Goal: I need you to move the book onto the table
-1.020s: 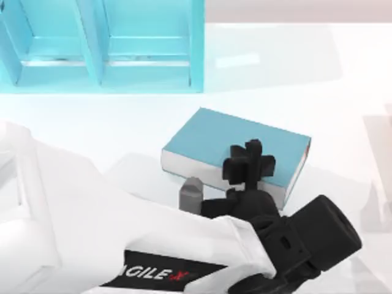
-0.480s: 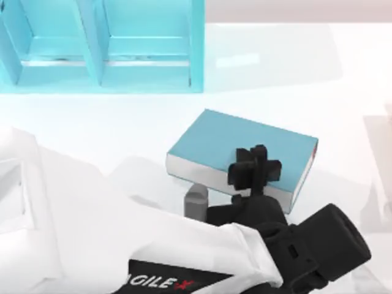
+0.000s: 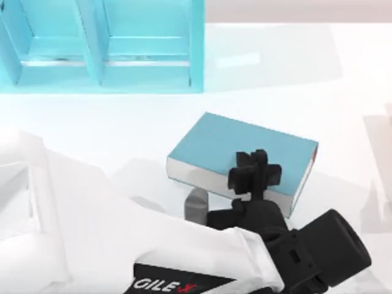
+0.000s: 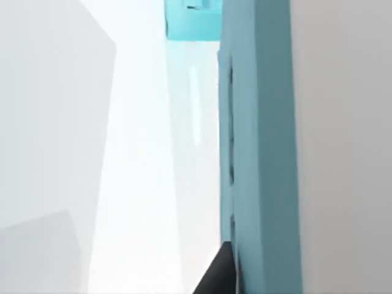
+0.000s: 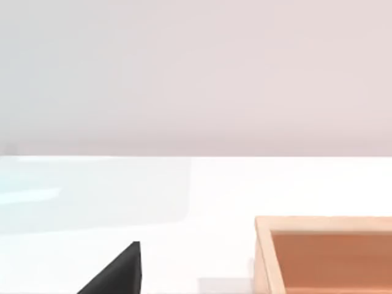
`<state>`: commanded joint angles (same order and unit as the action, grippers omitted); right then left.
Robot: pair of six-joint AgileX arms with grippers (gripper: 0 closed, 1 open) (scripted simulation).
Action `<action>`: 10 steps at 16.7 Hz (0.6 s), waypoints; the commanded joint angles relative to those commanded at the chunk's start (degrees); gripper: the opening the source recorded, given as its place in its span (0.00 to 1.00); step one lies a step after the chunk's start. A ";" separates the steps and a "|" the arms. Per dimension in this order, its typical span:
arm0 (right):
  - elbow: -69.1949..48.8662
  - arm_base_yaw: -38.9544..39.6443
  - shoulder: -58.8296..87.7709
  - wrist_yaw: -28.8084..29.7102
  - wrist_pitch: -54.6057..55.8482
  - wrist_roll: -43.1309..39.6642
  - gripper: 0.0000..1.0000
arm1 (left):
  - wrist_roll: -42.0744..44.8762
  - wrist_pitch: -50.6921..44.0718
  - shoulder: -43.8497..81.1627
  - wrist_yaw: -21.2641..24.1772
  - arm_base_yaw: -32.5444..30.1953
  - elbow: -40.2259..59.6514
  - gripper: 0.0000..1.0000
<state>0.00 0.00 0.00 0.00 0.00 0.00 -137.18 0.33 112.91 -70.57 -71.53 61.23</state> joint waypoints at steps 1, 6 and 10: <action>0.00 0.00 0.00 0.00 0.00 0.00 1.00 | 0.02 1.02 0.70 0.03 0.01 -0.33 0.00; 0.00 0.00 0.00 0.00 0.00 0.00 1.00 | 0.12 5.74 3.76 0.10 -0.02 -1.79 0.00; 0.00 0.00 0.00 0.00 0.00 0.00 1.00 | 0.12 5.74 3.76 0.10 -0.02 -1.79 0.08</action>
<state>0.00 0.00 0.00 0.00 0.00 0.00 -137.06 6.07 116.67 -70.47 -71.55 59.43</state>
